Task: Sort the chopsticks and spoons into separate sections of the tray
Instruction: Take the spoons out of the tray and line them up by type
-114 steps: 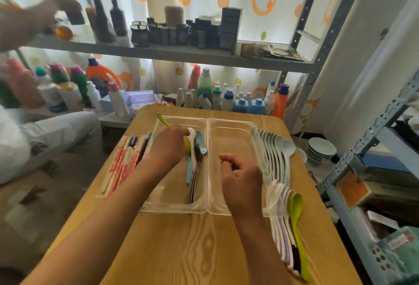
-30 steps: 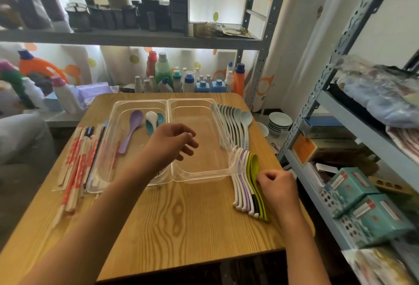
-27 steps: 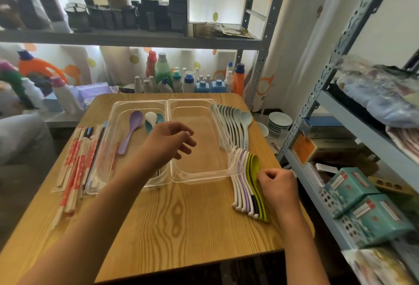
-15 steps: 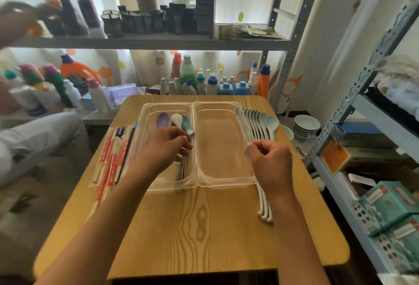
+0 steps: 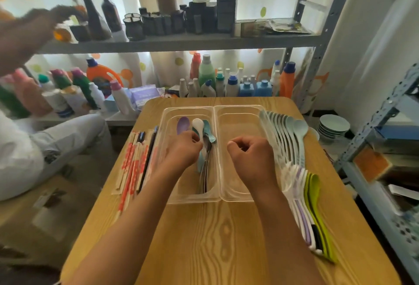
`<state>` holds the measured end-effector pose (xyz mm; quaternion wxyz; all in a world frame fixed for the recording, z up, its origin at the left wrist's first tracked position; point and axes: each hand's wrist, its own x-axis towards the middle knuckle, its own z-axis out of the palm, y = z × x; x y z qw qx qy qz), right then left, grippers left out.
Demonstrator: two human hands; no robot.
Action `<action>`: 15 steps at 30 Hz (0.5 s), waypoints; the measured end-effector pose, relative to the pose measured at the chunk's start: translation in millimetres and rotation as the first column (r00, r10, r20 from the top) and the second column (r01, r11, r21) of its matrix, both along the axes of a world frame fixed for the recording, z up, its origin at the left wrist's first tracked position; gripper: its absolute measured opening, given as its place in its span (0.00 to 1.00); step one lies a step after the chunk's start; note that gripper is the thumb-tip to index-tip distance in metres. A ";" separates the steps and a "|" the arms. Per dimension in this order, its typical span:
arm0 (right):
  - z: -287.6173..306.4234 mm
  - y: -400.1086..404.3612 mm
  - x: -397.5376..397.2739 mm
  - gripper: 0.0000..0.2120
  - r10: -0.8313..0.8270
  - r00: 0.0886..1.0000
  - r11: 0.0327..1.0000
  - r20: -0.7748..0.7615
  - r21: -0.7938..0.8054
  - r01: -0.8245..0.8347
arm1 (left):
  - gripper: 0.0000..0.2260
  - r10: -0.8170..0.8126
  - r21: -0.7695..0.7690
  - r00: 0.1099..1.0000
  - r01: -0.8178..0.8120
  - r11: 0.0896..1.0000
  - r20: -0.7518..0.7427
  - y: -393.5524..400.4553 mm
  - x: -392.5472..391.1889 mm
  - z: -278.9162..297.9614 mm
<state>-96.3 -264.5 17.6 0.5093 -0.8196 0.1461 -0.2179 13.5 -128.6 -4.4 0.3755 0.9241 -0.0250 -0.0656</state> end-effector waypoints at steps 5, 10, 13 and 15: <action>1.5 0.6 2.7 0.06 0.011 1.000 0.999 -0.004 -0.036 -0.011 | 0.07 0.024 0.085 0.999 -0.027 0.996 0.036 -10.2 11.3 -5.9; -1.0 0.1 1.0 0.06 0.033 0.999 0.999 -0.029 -0.035 -0.034 | 0.07 0.008 0.083 1.000 -0.008 0.997 0.005 -15.4 18.1 -12.9; -6.2 2.9 -0.8 0.07 0.044 0.998 0.999 -0.037 -0.012 -0.045 | 0.06 -0.007 0.077 1.000 0.007 0.997 0.001 -15.4 19.0 -14.0; -8.1 5.0 -1.9 0.07 0.055 0.997 0.998 -0.049 -0.007 -0.055 | 0.06 -0.011 0.076 1.000 0.011 0.997 0.001 -14.9 18.9 -15.7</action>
